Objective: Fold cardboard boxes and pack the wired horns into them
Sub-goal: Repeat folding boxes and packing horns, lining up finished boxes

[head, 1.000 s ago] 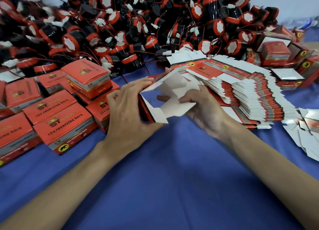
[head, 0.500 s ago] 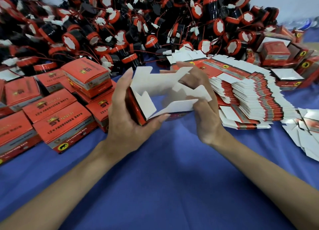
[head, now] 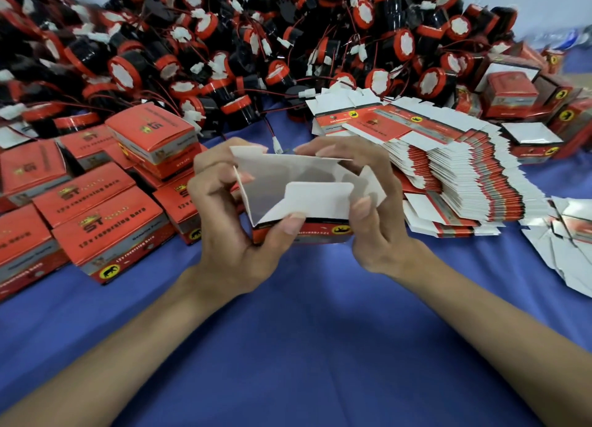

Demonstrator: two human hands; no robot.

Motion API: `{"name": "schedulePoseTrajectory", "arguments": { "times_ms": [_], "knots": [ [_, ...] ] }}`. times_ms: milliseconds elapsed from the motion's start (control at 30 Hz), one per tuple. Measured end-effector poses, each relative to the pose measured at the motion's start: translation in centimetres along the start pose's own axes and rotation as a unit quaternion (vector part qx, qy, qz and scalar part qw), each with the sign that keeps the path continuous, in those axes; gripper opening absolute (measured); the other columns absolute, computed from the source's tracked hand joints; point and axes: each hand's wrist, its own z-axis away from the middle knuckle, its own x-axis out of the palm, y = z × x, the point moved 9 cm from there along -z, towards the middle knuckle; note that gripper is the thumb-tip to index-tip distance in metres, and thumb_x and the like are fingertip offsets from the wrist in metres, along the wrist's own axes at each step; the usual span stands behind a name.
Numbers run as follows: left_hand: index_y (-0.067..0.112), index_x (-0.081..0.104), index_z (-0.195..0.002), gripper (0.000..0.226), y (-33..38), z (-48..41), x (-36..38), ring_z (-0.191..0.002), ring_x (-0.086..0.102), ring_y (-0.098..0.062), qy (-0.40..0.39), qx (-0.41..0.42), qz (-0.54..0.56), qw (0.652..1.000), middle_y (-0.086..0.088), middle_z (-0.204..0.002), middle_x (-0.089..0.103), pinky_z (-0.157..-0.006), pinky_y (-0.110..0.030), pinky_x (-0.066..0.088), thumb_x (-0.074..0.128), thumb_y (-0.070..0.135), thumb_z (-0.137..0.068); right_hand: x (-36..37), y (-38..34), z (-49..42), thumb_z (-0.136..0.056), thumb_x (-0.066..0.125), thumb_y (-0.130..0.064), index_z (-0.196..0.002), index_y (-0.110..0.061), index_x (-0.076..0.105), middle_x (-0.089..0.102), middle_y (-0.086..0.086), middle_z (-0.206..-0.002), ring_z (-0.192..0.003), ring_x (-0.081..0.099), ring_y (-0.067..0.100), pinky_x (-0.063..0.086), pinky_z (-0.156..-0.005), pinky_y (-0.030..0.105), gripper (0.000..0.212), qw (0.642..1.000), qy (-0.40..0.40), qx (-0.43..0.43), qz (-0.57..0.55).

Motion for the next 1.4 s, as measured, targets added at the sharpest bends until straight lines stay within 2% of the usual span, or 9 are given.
{"name": "schedulePoseTrajectory", "arguments": {
  "times_ms": [200,267,367,533,667,933,1133,1267,1400],
  "knots": [
    [-0.001,0.023,-0.107,0.052,-0.4,-0.1,0.0,-0.110,0.045,-0.002,-0.001,-0.058,0.015,0.998,-0.007,-0.113,0.036,-0.093,-0.019,0.037,0.060,0.031,-0.091,-0.7,0.5,-0.4,-0.100,0.039,-0.045,-0.103,-0.018,0.052,0.056,-0.004,-0.106,-0.098,0.059,0.018,0.050,-0.078,0.029,0.030,0.998,0.049,0.038,0.028],
    [-0.004,0.022,-0.111,0.050,-0.6,-0.3,0.0,-0.108,0.048,-0.012,0.000,-0.071,0.015,0.997,-0.018,-0.112,0.039,-0.091,-0.018,0.039,0.059,0.016,-0.084,-0.8,0.6,-0.4,-0.097,0.046,-0.030,-0.104,-0.022,0.051,0.057,0.002,-0.104,-0.098,0.058,0.015,0.049,-0.077,0.021,0.012,0.998,0.050,0.044,0.019],
    [-0.003,0.024,-0.111,0.045,-0.3,-0.7,-0.1,-0.102,0.049,-0.022,-0.007,-0.064,0.021,0.998,-0.027,-0.106,0.041,-0.088,-0.020,0.040,0.057,0.010,-0.083,-1.2,0.3,-0.5,-0.090,0.049,-0.015,-0.107,-0.012,0.049,0.053,0.007,-0.103,-0.099,0.055,0.009,0.045,-0.080,0.013,0.017,0.997,0.064,0.030,0.009],
    [0.009,0.027,-0.098,0.037,-0.3,-0.7,-0.6,-0.090,0.054,-0.026,0.018,-0.056,0.036,0.998,-0.007,-0.101,0.046,-0.079,-0.033,0.047,0.061,0.010,-0.082,-0.6,0.3,-0.6,-0.087,0.056,-0.009,-0.096,-0.009,0.053,0.054,0.012,-0.099,-0.096,0.056,0.020,0.045,-0.081,0.020,0.009,0.998,0.045,0.021,-0.025],
    [0.016,0.027,-0.096,0.038,-0.4,-1.0,-0.5,-0.089,0.055,-0.036,0.014,-0.057,0.044,0.997,-0.007,-0.099,0.047,-0.079,-0.051,0.049,0.063,0.010,-0.082,-0.7,0.4,-0.8,-0.089,0.057,-0.013,-0.092,-0.007,0.053,0.055,0.010,-0.097,-0.092,0.056,0.017,0.045,-0.080,0.021,0.009,0.999,0.040,0.023,-0.005],
    [0.016,0.027,-0.096,0.043,-0.2,-0.9,-0.5,-0.084,0.052,-0.037,0.029,-0.040,0.030,0.998,-0.009,-0.100,0.041,-0.080,-0.032,0.046,0.065,0.012,-0.079,-1.3,-0.6,-0.9,-0.094,0.047,-0.030,-0.102,-0.007,0.059,0.047,0.013,-0.089,-0.084,0.048,0.016,0.040,-0.078,0.017,0.027,0.995,0.068,-0.004,0.075],
    [0.016,0.026,-0.095,0.044,-0.3,-0.9,-0.3,-0.087,0.053,-0.031,0.030,-0.054,0.059,0.996,-0.007,-0.098,0.039,-0.083,-0.037,0.047,0.068,0.030,-0.088,-1.9,0.3,-0.7,-0.097,0.042,-0.020,-0.091,-0.018,0.050,0.056,-0.002,-0.085,-0.081,0.054,0.008,0.041,-0.077,0.022,0.011,0.993,0.098,0.047,0.036],
    [0.018,0.028,-0.098,0.043,-0.4,-0.8,-0.2,-0.092,0.057,-0.026,0.019,-0.065,0.054,0.996,-0.002,-0.093,0.041,-0.080,-0.036,0.048,0.067,0.036,-0.088,-1.7,0.4,-0.7,-0.098,0.038,-0.035,-0.079,-0.019,0.050,0.055,0.002,-0.077,-0.073,0.052,0.018,0.039,-0.070,0.024,0.028,0.994,0.086,0.053,0.038],
    [0.015,0.042,-0.090,0.034,-0.9,-0.4,-0.1,-0.093,0.058,-0.020,-0.008,-0.065,0.009,0.998,0.001,-0.086,0.045,-0.081,-0.026,0.045,0.062,0.042,-0.091,-1.2,1.0,-0.5,-0.096,0.048,-0.035,-0.073,-0.014,0.052,0.052,-0.003,-0.074,-0.071,0.050,0.030,0.046,-0.069,0.046,0.031,0.994,0.058,0.077,0.044]
  ]
}}
